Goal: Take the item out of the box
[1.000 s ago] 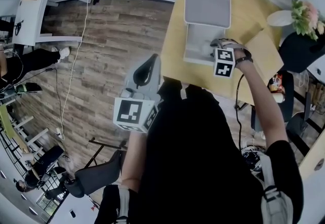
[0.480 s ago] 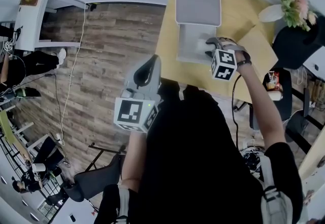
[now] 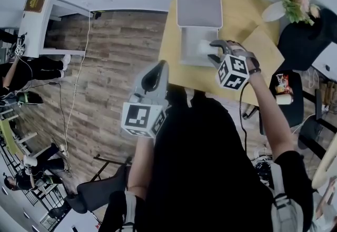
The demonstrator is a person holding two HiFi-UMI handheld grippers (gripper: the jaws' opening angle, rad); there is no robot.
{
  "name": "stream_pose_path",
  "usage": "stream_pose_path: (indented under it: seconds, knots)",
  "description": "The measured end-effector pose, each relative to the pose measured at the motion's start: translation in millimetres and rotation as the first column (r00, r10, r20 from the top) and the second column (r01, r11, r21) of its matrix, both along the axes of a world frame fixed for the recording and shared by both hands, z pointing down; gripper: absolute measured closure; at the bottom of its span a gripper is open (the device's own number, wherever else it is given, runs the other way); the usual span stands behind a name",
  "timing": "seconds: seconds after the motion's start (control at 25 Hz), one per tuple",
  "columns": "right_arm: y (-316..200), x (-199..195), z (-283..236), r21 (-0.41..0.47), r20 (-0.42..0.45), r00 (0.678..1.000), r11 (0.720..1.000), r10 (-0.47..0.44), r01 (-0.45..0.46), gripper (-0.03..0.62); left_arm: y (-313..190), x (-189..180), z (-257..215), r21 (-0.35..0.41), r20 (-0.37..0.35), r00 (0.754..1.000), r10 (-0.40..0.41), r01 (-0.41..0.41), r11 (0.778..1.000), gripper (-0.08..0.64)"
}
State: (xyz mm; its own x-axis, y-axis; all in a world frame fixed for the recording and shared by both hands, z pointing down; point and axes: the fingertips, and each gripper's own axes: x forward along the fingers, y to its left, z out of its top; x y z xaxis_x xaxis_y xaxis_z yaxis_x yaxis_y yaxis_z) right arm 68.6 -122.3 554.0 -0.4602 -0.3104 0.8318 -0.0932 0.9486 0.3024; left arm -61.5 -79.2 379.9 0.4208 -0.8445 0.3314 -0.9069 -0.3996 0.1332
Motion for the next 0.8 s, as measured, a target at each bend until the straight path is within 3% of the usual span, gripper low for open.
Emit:
stream_pose_path:
  seconds: [0.44,0.8]
  knots:
    - [10,-6,-65,0.022,0.218,0.973,0.997,0.074,-0.080,0.428,9,12,-2,0.012,-0.010,1.000,-0.011,0.011,1.000,0.549]
    - [10,-5,-90,-0.055,0.397,0.896,0.980,0.199,-0.194,0.428,8,22,-4,0.017,-0.020,1.000,-0.012,0.012,1.000,0.549]
